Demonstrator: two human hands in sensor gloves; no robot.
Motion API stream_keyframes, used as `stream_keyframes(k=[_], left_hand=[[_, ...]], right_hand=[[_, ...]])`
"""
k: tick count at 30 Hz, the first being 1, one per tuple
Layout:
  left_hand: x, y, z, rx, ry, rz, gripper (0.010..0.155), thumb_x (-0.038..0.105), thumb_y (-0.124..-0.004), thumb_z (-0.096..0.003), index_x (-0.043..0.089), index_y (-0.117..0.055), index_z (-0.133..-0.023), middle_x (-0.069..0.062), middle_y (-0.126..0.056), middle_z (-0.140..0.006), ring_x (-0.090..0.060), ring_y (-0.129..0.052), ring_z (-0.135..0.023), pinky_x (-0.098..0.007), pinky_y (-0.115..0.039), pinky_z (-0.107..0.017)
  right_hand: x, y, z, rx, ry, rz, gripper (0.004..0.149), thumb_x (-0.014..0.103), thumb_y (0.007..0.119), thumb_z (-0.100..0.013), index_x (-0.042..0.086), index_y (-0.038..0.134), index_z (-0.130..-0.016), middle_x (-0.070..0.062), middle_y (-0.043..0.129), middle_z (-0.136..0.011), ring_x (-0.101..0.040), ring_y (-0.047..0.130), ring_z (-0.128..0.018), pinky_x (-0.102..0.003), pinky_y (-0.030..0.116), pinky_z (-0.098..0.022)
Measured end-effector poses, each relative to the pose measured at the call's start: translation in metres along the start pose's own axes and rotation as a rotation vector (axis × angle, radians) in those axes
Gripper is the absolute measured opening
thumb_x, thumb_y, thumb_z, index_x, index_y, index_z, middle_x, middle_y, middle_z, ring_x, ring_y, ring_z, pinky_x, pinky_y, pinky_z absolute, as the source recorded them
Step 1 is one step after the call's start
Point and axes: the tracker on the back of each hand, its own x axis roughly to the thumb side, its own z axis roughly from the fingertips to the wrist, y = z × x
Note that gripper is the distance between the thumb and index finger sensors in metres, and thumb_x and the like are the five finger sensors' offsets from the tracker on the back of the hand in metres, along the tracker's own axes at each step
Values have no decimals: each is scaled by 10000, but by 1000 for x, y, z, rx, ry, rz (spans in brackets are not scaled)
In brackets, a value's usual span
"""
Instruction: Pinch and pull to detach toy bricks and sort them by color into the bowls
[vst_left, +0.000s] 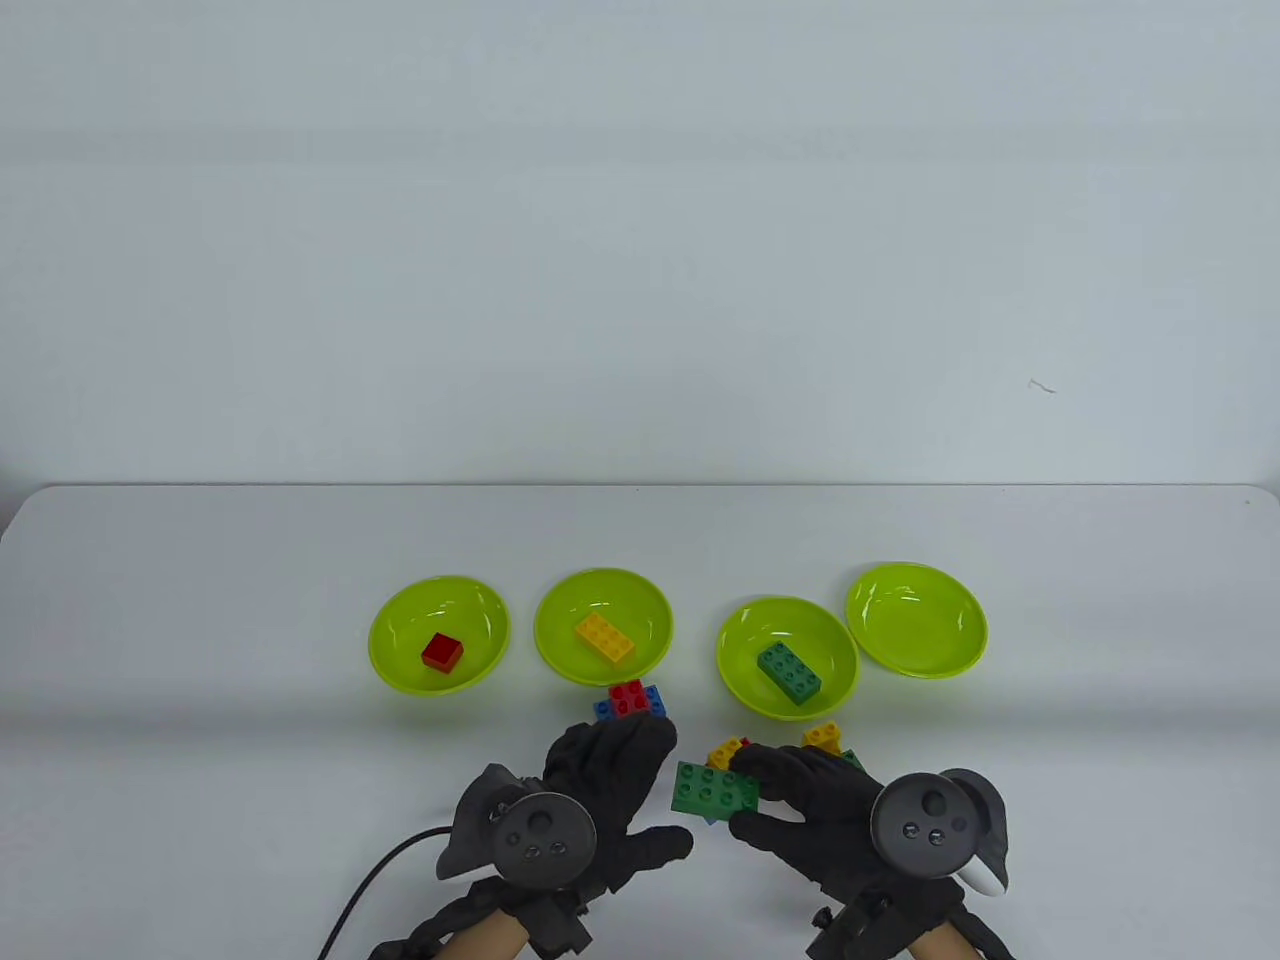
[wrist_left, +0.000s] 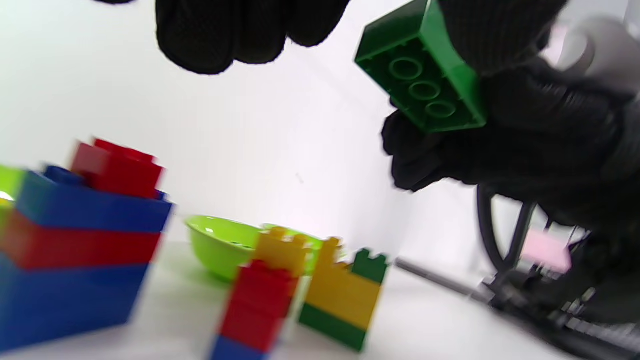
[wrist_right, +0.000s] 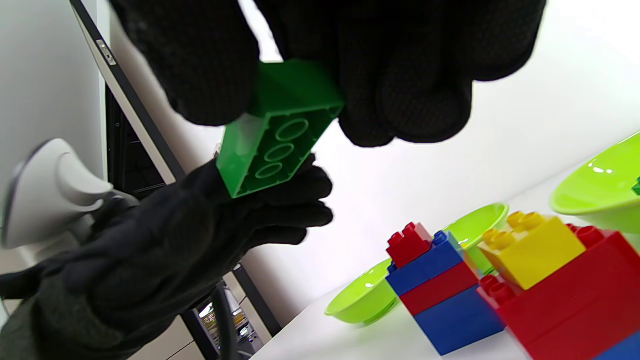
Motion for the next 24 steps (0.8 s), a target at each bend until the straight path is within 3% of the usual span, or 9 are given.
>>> stream_keyframes(k=[4,15,24], left_hand=[[-4,2,1,-41,26,-162,932,616,-683,-497,37,-353,-1149,-336,-483,-1142,-568,-589,-1023,-766,-437,-673],[-24,-6,4,-163,119,-170,961,642,-674,-492,89,-274,-1168,-338,-339,-1186,-597,-447,-1085,-818,-356,-665],[-30,-6,10,-163,144,-170,952,635,-678,-492,83,-295,-1166,-338,-356,-1183,-599,-458,-1080,-813,-359,-667]], right_hand=[[-5,-9,-2,-37,35,18,589,405,820,-516,36,731,-967,-210,865,-867,-392,888,-722,-555,660,-630],[-46,-60,-32,-172,278,166,589,392,816,-525,35,718,-983,-219,849,-888,-405,873,-740,-560,645,-640],[-94,-71,-53,-142,511,319,586,386,824,-522,38,722,-983,-223,848,-889,-409,870,-741,-561,643,-642]])
